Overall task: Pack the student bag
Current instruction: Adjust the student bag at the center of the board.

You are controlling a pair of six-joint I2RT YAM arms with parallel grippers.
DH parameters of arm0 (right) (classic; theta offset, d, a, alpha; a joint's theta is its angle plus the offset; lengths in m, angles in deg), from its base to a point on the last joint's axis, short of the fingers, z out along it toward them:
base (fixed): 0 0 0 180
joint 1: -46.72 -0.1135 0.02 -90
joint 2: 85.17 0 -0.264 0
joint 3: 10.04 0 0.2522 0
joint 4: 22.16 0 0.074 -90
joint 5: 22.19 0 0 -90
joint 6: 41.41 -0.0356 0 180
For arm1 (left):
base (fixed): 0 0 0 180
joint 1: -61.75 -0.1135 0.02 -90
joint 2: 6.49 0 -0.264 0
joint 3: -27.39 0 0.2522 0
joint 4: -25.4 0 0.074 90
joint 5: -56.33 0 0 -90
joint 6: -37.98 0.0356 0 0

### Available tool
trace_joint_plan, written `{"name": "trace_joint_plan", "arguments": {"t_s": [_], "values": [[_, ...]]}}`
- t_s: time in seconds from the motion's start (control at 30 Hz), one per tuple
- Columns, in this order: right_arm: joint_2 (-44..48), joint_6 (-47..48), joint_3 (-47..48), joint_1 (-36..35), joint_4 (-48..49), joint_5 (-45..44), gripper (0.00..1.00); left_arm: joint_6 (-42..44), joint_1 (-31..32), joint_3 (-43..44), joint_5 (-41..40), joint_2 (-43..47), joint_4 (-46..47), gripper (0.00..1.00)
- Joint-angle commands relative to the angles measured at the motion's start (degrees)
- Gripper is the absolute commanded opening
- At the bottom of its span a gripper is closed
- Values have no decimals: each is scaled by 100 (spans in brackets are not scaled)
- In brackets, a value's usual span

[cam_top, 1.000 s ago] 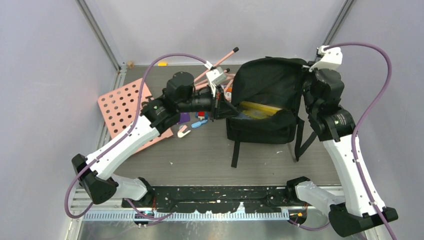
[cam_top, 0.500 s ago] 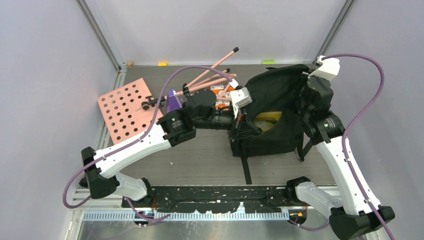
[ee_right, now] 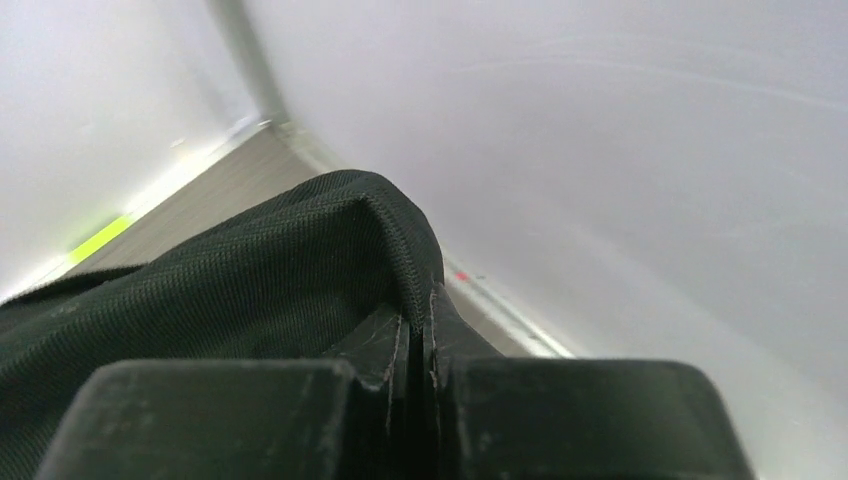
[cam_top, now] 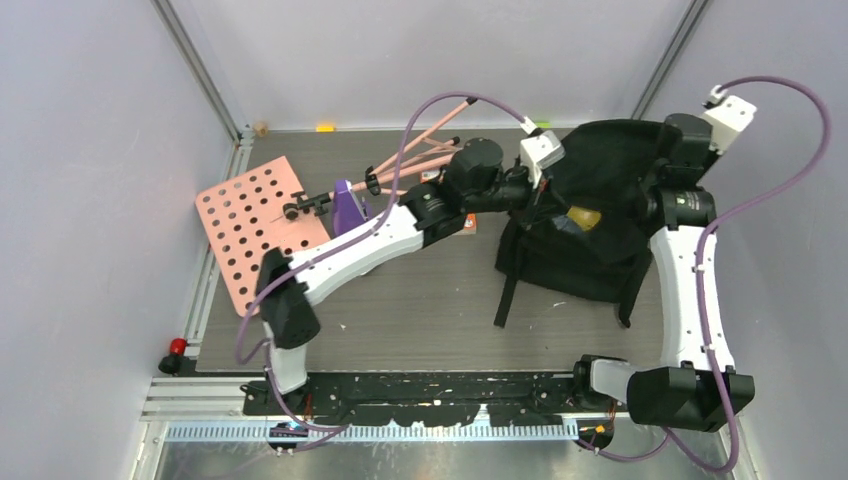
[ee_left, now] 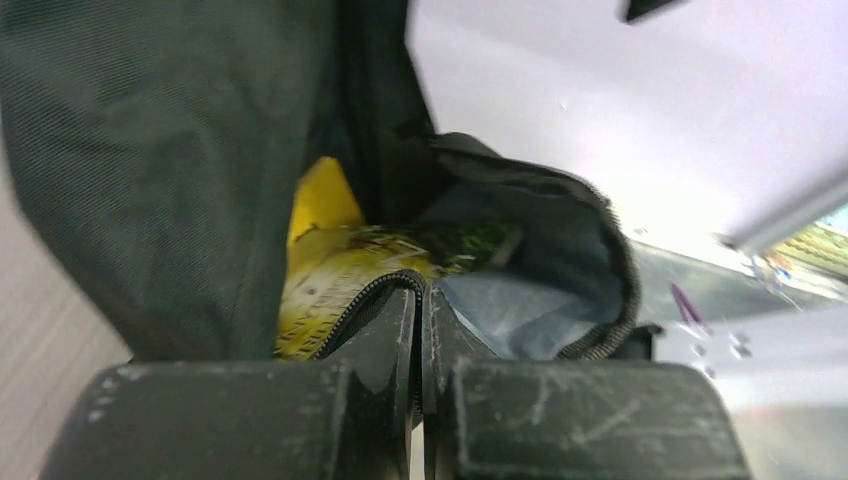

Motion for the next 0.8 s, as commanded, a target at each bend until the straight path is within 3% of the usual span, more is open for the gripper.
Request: {"name": "trace_joint_plan", "arguments": {"t_s": [0.0, 0.13, 0.27, 0.33, 0.4, 0.43, 0.47, 0.5, 0.57, 0.67, 0.77], "values": [[539, 93, 545, 604, 631, -1127, 0, 219, -159, 1115, 113, -971, 511, 0], [591, 299, 556, 1078, 696, -1384, 0, 44, -173, 2689, 479, -2224, 486, 0], [705, 283, 329, 1284, 711, -1577, 0, -270, -173, 3605, 731, -3040, 792, 1], [804, 231, 90, 1300, 714, -1704, 1, -321, -173, 3667, 683, -3187, 744, 21], [969, 125, -96, 1307, 651, -1539, 12, -305, -186, 3432, 683, -3131, 704, 51], [1076, 88, -149, 1301, 551, -1493, 31, -273, -190, 3248, 651, -2985, 703, 69], [1130, -28, -206, 1302, 481, -1338, 42, -240, -198, 3017, 613, -2857, 706, 77], [1237, -162, -230, 1302, 311, -1252, 62, -182, -206, 2775, 571, -2676, 711, 83], [1364, -314, -210, 1304, 28, -891, 81, -28, -244, 2240, 449, -2287, 695, 98], [1399, -443, 147, 1302, -466, -405, 92, 108, -305, 1679, 244, -1683, 624, 100], [1387, -492, 639, 1303, -850, 92, 94, 56, -361, 1258, 230, -1123, 518, 100]]}}
